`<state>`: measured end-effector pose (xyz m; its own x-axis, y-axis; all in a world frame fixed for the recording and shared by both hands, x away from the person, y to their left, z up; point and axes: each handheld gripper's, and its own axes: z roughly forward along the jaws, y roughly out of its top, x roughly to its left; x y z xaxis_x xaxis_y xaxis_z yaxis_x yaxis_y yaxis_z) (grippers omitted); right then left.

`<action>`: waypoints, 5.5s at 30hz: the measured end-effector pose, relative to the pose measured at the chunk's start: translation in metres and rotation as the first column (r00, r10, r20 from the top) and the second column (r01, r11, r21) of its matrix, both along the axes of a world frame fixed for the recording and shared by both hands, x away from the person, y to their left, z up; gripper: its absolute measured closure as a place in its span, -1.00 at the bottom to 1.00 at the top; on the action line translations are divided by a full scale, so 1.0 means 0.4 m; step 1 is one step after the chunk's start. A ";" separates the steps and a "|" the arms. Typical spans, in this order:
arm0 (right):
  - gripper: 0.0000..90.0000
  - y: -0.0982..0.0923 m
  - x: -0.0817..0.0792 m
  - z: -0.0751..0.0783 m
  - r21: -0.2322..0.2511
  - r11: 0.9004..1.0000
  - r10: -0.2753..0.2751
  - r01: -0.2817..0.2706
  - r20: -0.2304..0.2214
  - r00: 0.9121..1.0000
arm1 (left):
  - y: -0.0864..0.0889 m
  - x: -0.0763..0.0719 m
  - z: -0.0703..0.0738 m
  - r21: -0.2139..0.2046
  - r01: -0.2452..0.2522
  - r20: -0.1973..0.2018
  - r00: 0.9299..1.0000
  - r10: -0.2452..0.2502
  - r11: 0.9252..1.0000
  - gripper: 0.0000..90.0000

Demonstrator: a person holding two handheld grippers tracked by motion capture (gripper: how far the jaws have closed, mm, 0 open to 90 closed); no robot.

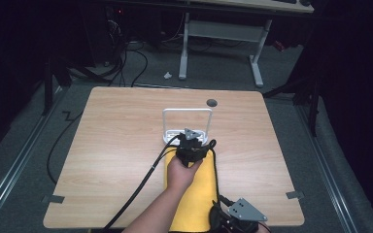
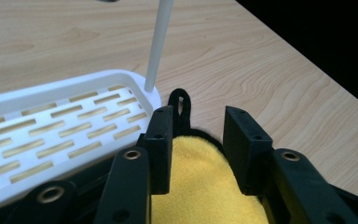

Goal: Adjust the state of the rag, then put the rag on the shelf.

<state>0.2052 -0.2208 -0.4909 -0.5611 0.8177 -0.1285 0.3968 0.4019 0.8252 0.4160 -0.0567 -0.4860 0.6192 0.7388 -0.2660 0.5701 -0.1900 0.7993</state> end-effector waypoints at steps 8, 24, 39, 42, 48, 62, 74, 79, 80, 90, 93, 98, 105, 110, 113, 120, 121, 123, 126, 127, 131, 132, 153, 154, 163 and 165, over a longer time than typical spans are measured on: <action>0.46 -0.003 0.021 0.031 0.024 1.000 -0.011 0.010 0.037 0.999 | 0.071 -0.029 0.017 -0.003 0.010 0.035 0.999 -0.010 1.000 0.31; 0.49 0.017 0.190 -0.037 0.025 0.996 -0.080 0.082 -0.067 0.995 | 0.263 -0.192 -0.063 0.078 0.083 -0.002 0.997 -0.083 0.993 0.59; 0.66 0.064 0.249 -0.087 -0.045 0.995 -0.096 0.089 -0.173 0.980 | 0.282 -0.245 -0.102 0.164 0.141 -0.040 0.990 -0.136 0.976 0.62; 0.63 0.077 0.221 -0.086 -0.040 0.998 -0.062 0.056 -0.183 0.981 | 0.308 -0.272 -0.103 0.155 0.152 -0.044 0.988 -0.147 0.976 0.62; 0.58 0.100 0.174 -0.085 -0.047 0.999 0.006 -0.015 -0.182 0.983 | 0.351 -0.317 -0.109 0.125 0.166 -0.047 0.986 -0.161 0.978 0.60; 0.35 0.071 0.258 -0.064 0.013 0.997 -0.072 0.075 -0.158 0.985 | 0.391 -0.185 -0.087 0.061 0.003 -0.034 0.999 -0.001 0.998 0.19; 0.14 0.106 0.398 -0.074 0.009 0.988 -0.151 0.155 -0.169 0.974 | 0.357 -0.068 -0.108 0.027 -0.070 -0.152 0.986 0.073 0.997 -0.03; 0.06 0.114 0.415 -0.087 -0.015 0.988 -0.151 0.151 -0.200 0.968 | 0.354 -0.072 -0.108 0.020 -0.066 -0.150 0.986 0.068 0.998 0.10; 0.04 0.113 0.415 -0.090 -0.002 0.988 -0.150 0.154 -0.214 0.965 | 0.354 -0.072 -0.109 0.024 -0.064 -0.152 0.986 0.067 0.998 0.13; 0.51 0.116 0.404 -0.091 0.023 0.992 -0.112 0.121 -0.245 0.963 | 0.365 -0.087 -0.119 0.017 -0.038 -0.131 0.991 0.040 0.999 0.46; 0.64 0.118 0.401 -0.091 0.037 0.992 -0.105 0.118 -0.252 0.962 | 0.365 -0.089 -0.120 0.018 -0.038 -0.131 0.991 0.040 0.999 0.52; 0.74 0.122 0.396 -0.093 0.044 0.993 -0.096 0.110 -0.247 0.964 | 0.364 -0.089 -0.122 0.012 -0.036 -0.136 0.990 0.038 0.999 0.64; 0.75 0.120 0.393 -0.089 0.059 0.992 -0.098 0.114 -0.231 0.968 | 0.359 -0.097 -0.114 0.005 -0.034 -0.103 0.994 0.035 0.999 0.80; 0.75 0.119 0.381 -0.072 0.080 0.991 -0.095 0.112 -0.189 0.977 | 0.355 -0.108 -0.097 0.013 -0.047 -0.051 0.998 0.047 0.999 0.82; 0.75 0.119 0.368 -0.057 0.089 0.989 -0.100 0.115 -0.155 0.983 | 0.353 -0.115 -0.082 0.006 -0.052 -0.015 0.999 0.052 0.999 0.83; 0.75 0.106 0.344 -0.023 0.132 0.984 -0.109 0.120 -0.093 0.990 | 0.354 -0.126 -0.045 -0.050 -0.060 0.028 0.998 0.061 0.997 0.83; 0.75 0.104 0.340 -0.016 0.143 0.982 -0.113 0.124 -0.085 0.990 | 0.354 -0.128 -0.040 -0.054 -0.059 0.035 0.997 0.061 0.997 0.83; 0.75 0.100 0.335 -0.006 0.147 0.981 -0.114 0.122 -0.065 0.991 | 0.352 -0.133 -0.026 -0.057 -0.056 0.057 0.997 0.059 0.997 0.83; 0.75 0.096 0.326 0.016 0.154 0.981 -0.115 0.119 -0.035 0.993 | 0.348 -0.138 -0.004 -0.071 -0.054 0.089 0.994 0.061 0.996 0.83; 0.75 0.094 0.324 0.023 0.158 0.980 -0.117 0.119 -0.027 0.993 | 0.347 -0.138 0.001 -0.071 -0.053 0.094 0.994 0.059 0.996 0.83; 0.75 0.087 0.315 0.052 0.170 0.978 -0.124 0.120 0.008 0.992 | 0.345 -0.141 0.032 -0.096 -0.049 0.124 0.990 0.061 0.994 0.83; 0.75 0.087 0.313 0.058 0.173 0.978 -0.125 0.121 0.016 0.992 | 0.344 -0.142 0.043 -0.098 -0.044 0.135 0.989 0.057 0.994 0.83; 0.75 0.080 0.295 0.229 0.217 0.972 -0.134 0.090 0.197 0.971 | 0.343 -0.146 0.221 -0.153 -0.019 0.319 0.945 0.068 0.988 0.85; 0.75 0.080 0.295 0.242 0.221 0.971 -0.136 0.089 0.208 0.969 | 0.342 -0.145 0.232 -0.155 -0.017 0.328 0.942 0.068 0.988 0.85; 0.75 0.076 0.313 0.336 0.234 0.968 -0.153 0.087 0.282 0.947 | 0.337 -0.127 0.310 -0.181 -0.008 0.395 0.915 0.080 0.983 0.85; 0.75 0.075 0.318 0.350 0.243 0.966 -0.158 0.087 0.292 0.943 | 0.336 -0.122 0.326 -0.178 -0.007 0.416 0.906 0.081 0.984 0.85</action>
<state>0.3324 -0.1909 -0.3508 -0.4172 0.9049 -0.0844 0.1445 0.1577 0.9769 0.3672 0.0778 -0.3556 0.6685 0.7354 -0.1110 0.1791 -0.0143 0.9837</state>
